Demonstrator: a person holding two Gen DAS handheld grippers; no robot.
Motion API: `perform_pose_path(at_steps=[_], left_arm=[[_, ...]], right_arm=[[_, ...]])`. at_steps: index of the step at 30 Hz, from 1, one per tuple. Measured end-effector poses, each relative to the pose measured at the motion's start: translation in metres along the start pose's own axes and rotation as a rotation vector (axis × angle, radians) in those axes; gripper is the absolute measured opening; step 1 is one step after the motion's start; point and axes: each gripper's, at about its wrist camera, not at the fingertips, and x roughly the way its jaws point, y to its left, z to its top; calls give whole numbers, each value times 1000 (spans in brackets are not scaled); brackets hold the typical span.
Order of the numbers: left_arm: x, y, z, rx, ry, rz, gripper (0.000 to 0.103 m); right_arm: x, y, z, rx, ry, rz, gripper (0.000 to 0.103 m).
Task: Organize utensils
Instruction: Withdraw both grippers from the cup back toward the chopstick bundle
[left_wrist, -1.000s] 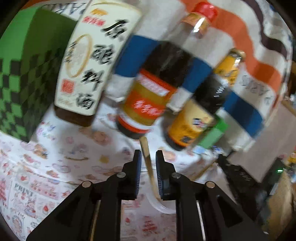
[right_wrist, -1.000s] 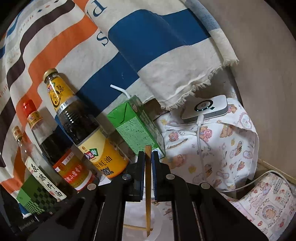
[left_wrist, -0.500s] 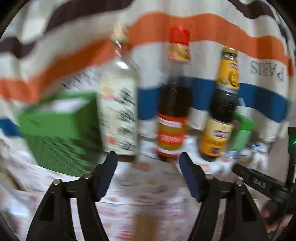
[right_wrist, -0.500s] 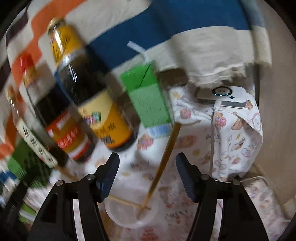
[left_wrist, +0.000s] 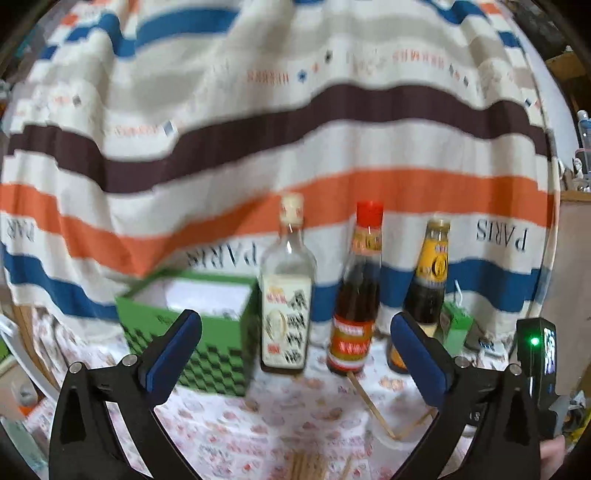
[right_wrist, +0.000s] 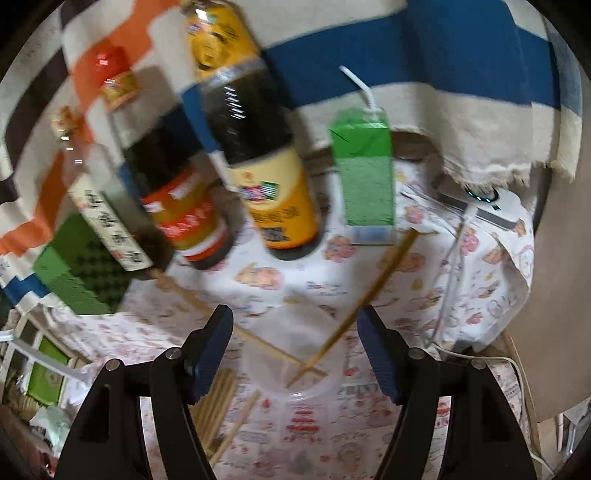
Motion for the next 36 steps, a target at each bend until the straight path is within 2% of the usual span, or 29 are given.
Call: perform_pose_path(at_steps=[2,5,9,14,16,19,21,25,28,31,34,36], left_arm=[[-11,1,0,-9,-29,1,102],[-15,6,-4,-8,-45,-50,102],[-14,18,-17,35,-21,33,102],[-18,41,-47,80,4,90,102],[-20,51,-60,69,15,81,102],[-17,64,-78,37,31,53,102],[-9,67,-88,57,46,40,102],[5,71,-106,46,88,26,102],[11,71,-129,23,138,-18,102],[23,65,-148,49,216,-17,102],[35,65,-159,33,278,-32,102],[42,65,-166,48,303,-9,102]], right_arm=[[-7,6,-1,-17,-14,9,72],[-19,17,-7,-29,-48,33,72],[-34,34,-16,-59,-101,71,72],[-51,49,-39,-78,-139,90,74],[-53,51,-51,-77,-144,104,74],[-55,52,-68,-84,-207,180,74],[-53,53,-76,-106,-231,211,74],[-45,51,-91,-113,-268,215,74],[-33,50,-99,-111,-241,190,74],[-24,51,-100,-110,-219,152,74],[-24,49,-101,-111,-223,159,74],[-22,49,-104,-119,-213,158,74]])
